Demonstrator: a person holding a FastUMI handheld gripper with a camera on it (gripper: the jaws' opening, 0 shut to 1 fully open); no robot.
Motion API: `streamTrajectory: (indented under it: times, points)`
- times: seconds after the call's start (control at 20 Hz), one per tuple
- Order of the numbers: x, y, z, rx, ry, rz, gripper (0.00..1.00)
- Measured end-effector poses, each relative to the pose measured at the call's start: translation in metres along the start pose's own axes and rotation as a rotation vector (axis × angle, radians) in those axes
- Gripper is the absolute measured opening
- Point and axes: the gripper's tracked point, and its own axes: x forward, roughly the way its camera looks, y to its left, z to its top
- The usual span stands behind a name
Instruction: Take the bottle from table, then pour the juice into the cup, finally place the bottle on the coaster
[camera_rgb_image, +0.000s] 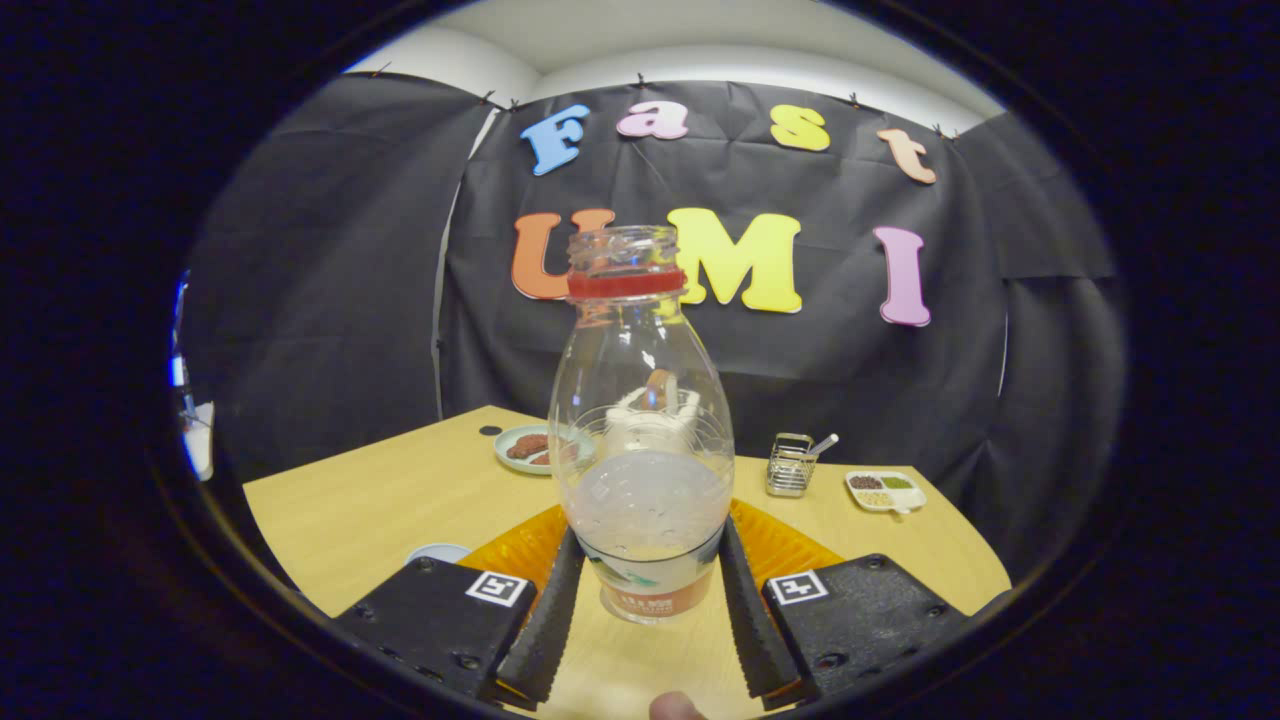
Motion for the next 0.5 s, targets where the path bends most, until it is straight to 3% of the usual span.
streamTrajectory:
  times: [0.5]
  points:
    - [0.079,-0.003,-0.037,-0.027,0.07,-0.015,0.74]
